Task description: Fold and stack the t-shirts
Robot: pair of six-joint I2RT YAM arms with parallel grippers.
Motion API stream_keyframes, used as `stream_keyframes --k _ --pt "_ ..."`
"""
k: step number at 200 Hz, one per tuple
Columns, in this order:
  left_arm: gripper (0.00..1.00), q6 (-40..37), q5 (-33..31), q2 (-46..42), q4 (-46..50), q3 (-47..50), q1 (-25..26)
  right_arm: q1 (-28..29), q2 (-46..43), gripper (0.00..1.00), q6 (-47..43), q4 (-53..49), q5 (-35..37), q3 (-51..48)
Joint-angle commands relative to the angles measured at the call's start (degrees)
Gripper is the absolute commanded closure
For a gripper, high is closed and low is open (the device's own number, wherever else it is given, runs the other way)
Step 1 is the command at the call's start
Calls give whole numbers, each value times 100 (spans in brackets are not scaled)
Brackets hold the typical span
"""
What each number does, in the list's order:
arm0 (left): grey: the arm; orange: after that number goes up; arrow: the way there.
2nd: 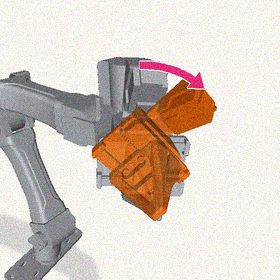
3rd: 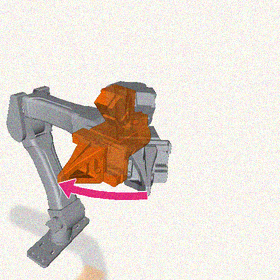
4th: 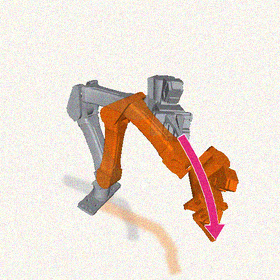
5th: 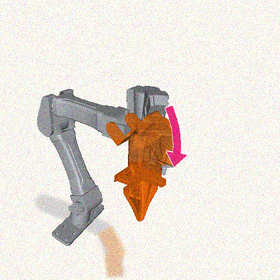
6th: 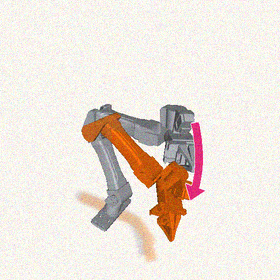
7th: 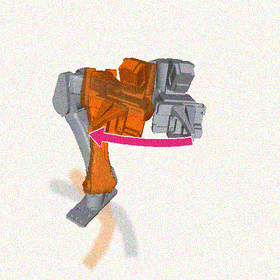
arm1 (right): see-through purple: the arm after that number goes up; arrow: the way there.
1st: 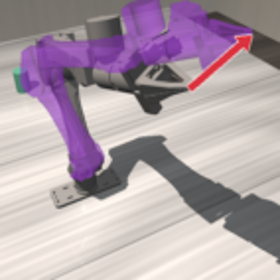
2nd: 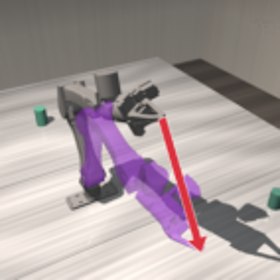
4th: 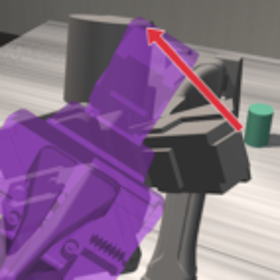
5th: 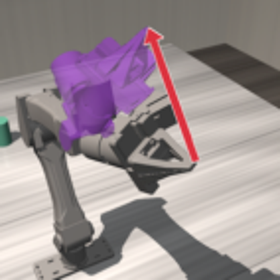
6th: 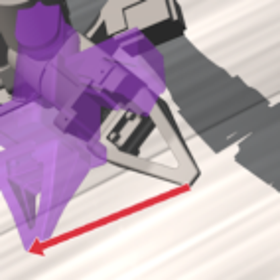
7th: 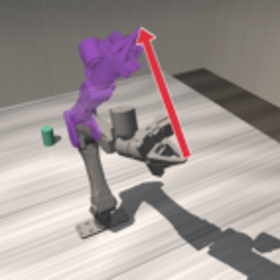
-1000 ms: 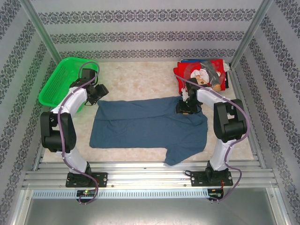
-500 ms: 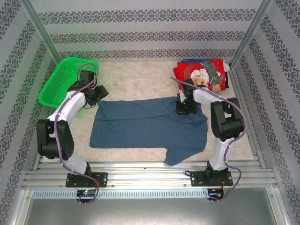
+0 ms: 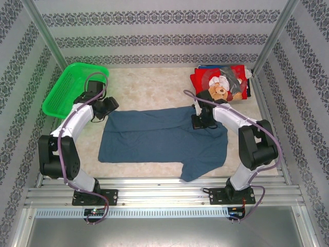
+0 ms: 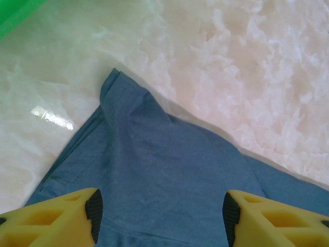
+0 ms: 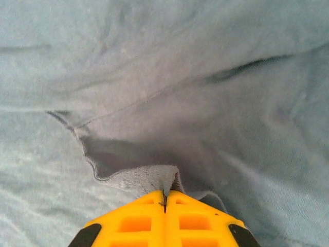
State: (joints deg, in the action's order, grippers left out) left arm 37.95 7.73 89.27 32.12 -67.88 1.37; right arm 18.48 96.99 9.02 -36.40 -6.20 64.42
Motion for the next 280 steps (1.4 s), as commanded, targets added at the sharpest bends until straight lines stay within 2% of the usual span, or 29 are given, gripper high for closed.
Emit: stream_keyframes --k 1,37,59,82,99,121,156,178,195,235,280 --pt "36 -25 -61 -174 -40 101 65 189 -169 100 39 105 215 -356" --pt "36 -15 -78 -181 -81 221 100 567 -355 98 176 144 -11 -684" --pt "37 -21 -110 -200 -80 277 116 692 -512 82 295 -3 -116 -747" --pt "36 -34 -139 -199 -66 264 160 572 -761 65 482 -240 -311 -716" --pt "36 -51 -179 -161 -44 257 187 374 -1011 56 647 -346 -398 -673" --pt "35 -142 -253 -24 12 165 237 -189 -1191 47 848 -413 -523 -577" --pt "33 -404 -365 560 231 -411 426 -1159 -715 35 717 -806 48 62" --pt "32 -552 -809 1020 841 -1139 636 -1659 -178 33 672 -956 246 613" --pt "31 -574 -957 1213 981 -1343 719 -1903 200 32 582 -818 136 884" --pt "30 -555 -985 1861 1111 -1493 733 -2100 1160 33 426 -739 -48 1601" --pt "33 -365 -959 2436 983 -1687 724 -2163 1744 37 398 -730 -218 2228"
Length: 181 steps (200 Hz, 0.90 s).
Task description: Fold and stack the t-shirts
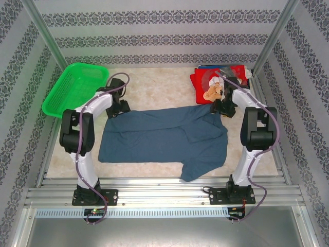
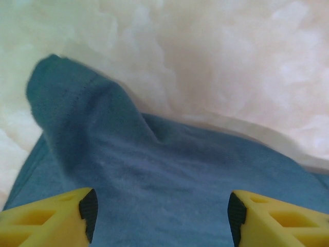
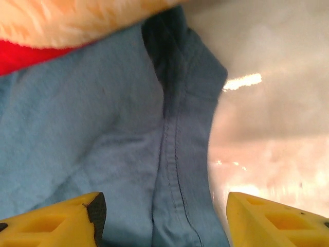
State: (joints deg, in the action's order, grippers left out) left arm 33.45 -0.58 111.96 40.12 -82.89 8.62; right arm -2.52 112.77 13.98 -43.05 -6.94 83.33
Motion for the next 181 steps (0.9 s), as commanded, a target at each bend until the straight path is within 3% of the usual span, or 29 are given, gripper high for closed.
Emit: stream_keyframes --k 1,36,68,150,181 --pt "33 93 -136 181 182 -189 -2 -63 171 37 -93 -65 -147 358" --pt "38 174 -439 496 299 -221 -51 -108 485 45 73 42 -272 563" --pt "39 184 -496 554 278 -131 -194 -108 637 65 228 182 -317 599" --pt "40 96 -417 751 277 -107 -297 -92 844 80 600 602 -309 599" --pt "41 91 -390 814 272 -159 -305 -107 701 97 651 709 -221 413"
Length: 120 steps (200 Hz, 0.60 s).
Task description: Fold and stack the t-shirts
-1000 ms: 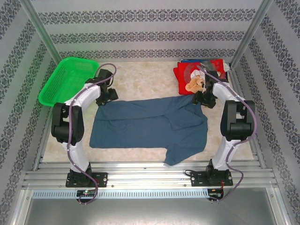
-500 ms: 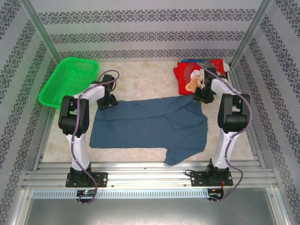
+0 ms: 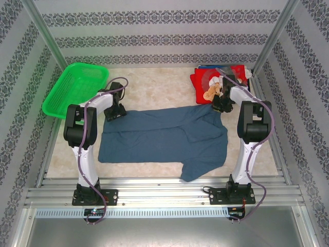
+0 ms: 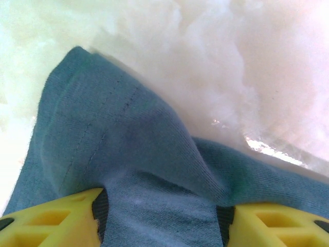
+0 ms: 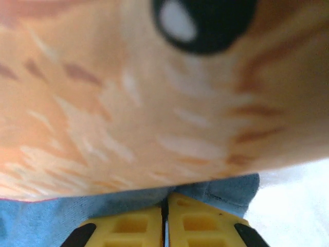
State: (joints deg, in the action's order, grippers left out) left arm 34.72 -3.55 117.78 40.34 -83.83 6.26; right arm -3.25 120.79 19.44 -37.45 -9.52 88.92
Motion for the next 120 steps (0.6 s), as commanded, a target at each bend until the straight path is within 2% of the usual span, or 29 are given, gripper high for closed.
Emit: stream_keyframes --k 1,6,120 --pt "41 -31 -93 235 248 -68 -66 -36 -109 98 104 150 38 -156" --pt "41 -27 -89 245 247 -71 -72 -35 -126 100 112 167 53 -200" --pt "44 -96 30 402 159 -22 -292 -308 -1252 100 164 595 218 -1408"
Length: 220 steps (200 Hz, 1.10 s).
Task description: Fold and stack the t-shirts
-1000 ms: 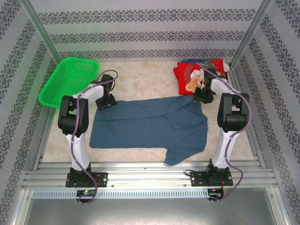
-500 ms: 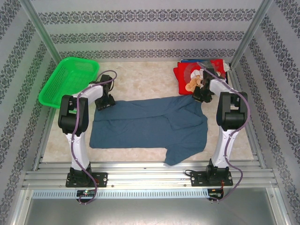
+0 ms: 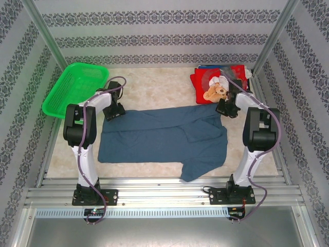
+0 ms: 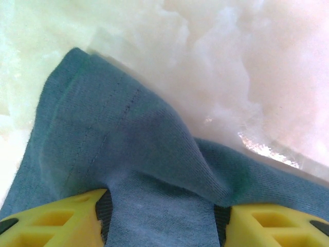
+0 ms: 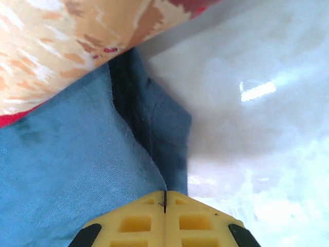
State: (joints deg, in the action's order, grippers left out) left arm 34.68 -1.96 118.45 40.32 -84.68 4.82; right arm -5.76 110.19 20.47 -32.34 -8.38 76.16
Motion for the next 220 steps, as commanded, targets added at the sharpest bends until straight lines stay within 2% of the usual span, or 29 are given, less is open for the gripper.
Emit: stream_keyframes --k 1,42,69,79,99,126,147,177,180,185,200,220 --pt "44 -92 -130 331 161 60 -148 -57 -187 100 57 81 102 -134" --pt "44 -121 -146 365 213 -46 -231 -79 62 100 66 -83 -83 -112" --pt "44 -173 -147 383 231 -119 -293 -100 88 100 159 -158 33 -193" --pt "44 -193 -147 411 259 -155 -314 -120 56 86 190 -101 -21 -224" --pt "44 -232 -92 435 201 -214 -359 -122 96 65 135 -141 -263 -95" --pt "42 -251 -35 450 139 -410 -426 -127 -85 58 103 -227 -336 -55" --pt "37 -282 143 335 8 -585 -464 -103 -491 51 80 -383 -703 -265" --pt "28 -180 705 -306 -281 -812 -438 251 -1641 38 -123 -863 -1078 -1009" --pt "23 -163 766 -376 -306 -829 -430 304 -1774 37 -149 -931 -1124 -1094" --pt "20 -148 858 -472 -334 -862 -406 391 -1992 35 -176 -1052 -1139 -1227" --pt "16 -170 985 -765 -286 -963 -259 601 -2632 30 -175 -1427 -1199 -1627" --pt "16 -259 1055 -1254 -277 -819 47 950 -3369 29 38 -1854 -1292 -2161"
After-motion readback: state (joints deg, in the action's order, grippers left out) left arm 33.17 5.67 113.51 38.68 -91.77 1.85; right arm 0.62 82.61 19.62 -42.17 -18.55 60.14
